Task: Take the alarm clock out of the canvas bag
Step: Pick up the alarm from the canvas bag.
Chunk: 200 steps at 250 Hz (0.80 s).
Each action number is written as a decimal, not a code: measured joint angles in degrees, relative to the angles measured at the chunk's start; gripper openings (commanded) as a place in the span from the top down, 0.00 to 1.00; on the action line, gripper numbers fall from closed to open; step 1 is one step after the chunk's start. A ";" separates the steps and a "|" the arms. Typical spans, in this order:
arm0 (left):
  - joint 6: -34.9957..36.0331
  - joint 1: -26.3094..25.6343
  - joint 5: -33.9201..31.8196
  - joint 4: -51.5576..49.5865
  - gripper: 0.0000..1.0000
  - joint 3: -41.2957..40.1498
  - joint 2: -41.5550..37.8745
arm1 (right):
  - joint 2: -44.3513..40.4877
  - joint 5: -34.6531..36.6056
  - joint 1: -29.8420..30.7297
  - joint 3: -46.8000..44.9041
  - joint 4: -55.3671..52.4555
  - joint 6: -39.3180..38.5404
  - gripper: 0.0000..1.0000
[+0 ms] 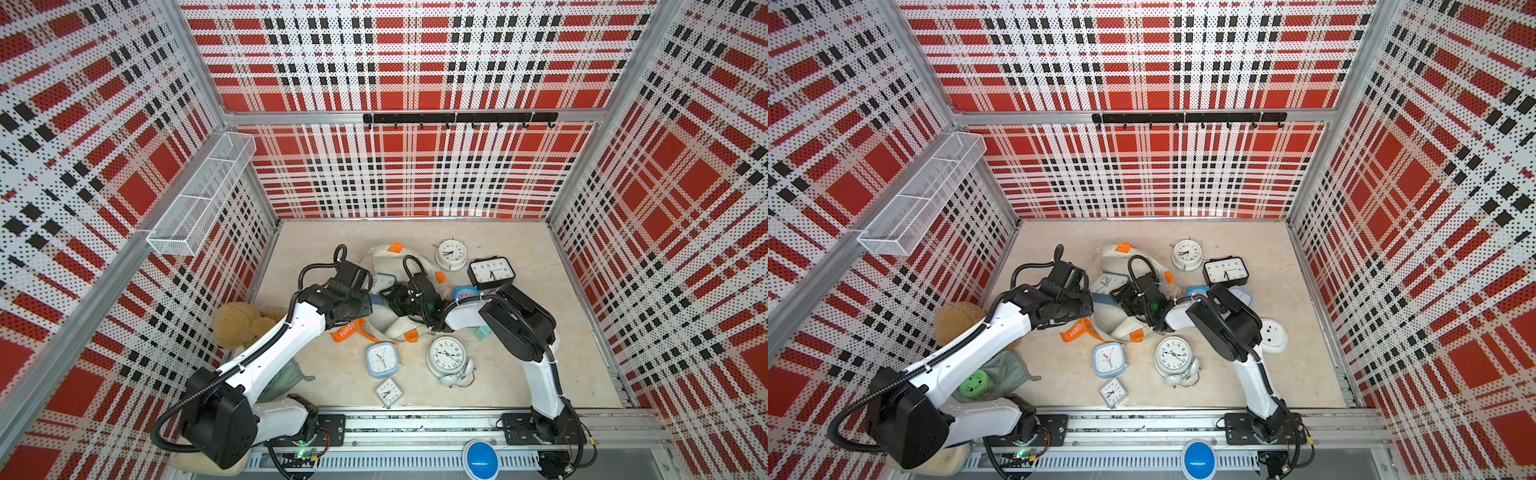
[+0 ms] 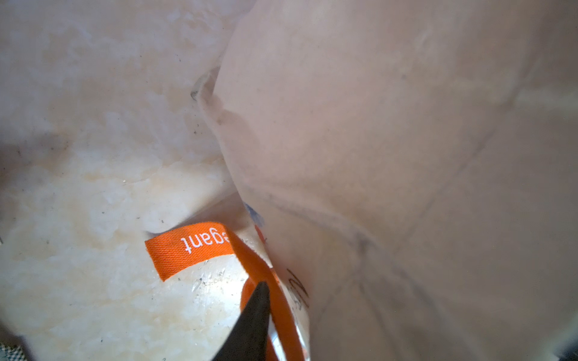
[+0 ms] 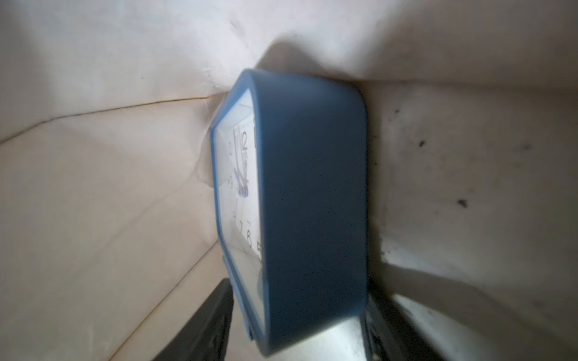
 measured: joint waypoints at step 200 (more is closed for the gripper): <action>0.46 0.00 -0.33 0.00 0.69 0.00 0.09 | 1.99 1.79 -0.04 1.49 7.82 -0.63 0.61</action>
